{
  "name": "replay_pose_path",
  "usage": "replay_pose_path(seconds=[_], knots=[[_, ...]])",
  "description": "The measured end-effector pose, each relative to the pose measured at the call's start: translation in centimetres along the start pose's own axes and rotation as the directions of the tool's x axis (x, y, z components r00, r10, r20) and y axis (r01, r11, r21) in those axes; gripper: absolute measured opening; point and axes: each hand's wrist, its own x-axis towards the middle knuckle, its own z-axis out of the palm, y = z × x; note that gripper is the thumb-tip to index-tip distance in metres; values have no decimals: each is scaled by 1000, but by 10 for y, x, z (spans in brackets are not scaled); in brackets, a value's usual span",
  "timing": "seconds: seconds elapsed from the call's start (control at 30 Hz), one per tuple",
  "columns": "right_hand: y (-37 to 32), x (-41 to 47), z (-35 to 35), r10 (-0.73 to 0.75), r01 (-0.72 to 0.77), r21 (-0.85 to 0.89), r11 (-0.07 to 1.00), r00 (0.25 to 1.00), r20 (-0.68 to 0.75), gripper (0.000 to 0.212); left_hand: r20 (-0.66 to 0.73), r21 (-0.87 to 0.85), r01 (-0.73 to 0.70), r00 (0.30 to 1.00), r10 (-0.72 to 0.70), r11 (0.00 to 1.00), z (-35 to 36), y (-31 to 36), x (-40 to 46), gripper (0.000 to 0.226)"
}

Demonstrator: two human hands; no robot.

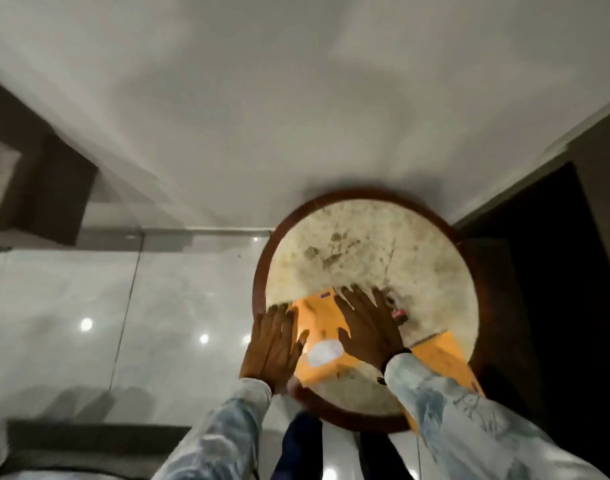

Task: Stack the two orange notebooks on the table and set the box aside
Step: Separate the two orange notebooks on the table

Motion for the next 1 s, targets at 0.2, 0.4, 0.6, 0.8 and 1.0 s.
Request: replay_pose_path(seconds=[0.2, 0.4, 0.6, 0.8, 1.0], knots=[[9, 26, 89, 1, -1, -3, 1000, 996, 90, 68, 128, -17, -45, 991, 47, 999, 100, -11, 23, 71], [47, 72, 79, 100, -100, 12, 995, 995, 0, 73, 56, 16, -143, 988, 142, 990, 80, -29, 100, 73], [64, 120, 58, 164, -164, -47, 985, 986, -3, 77, 75, 49, -122, 990, 118, 991, 42, -27, 151, 75], [64, 120, 61, 166, -166, -15, 986, 986, -19, 78, 75, -8, -82, 994, 82, 997, 48, -24, 147, 75], [66, 74, 55, 296, -255, 221, 941, 939, -177, 54, -21, -13, -61, 998, 60, 998, 42, 1, 127, 60]])
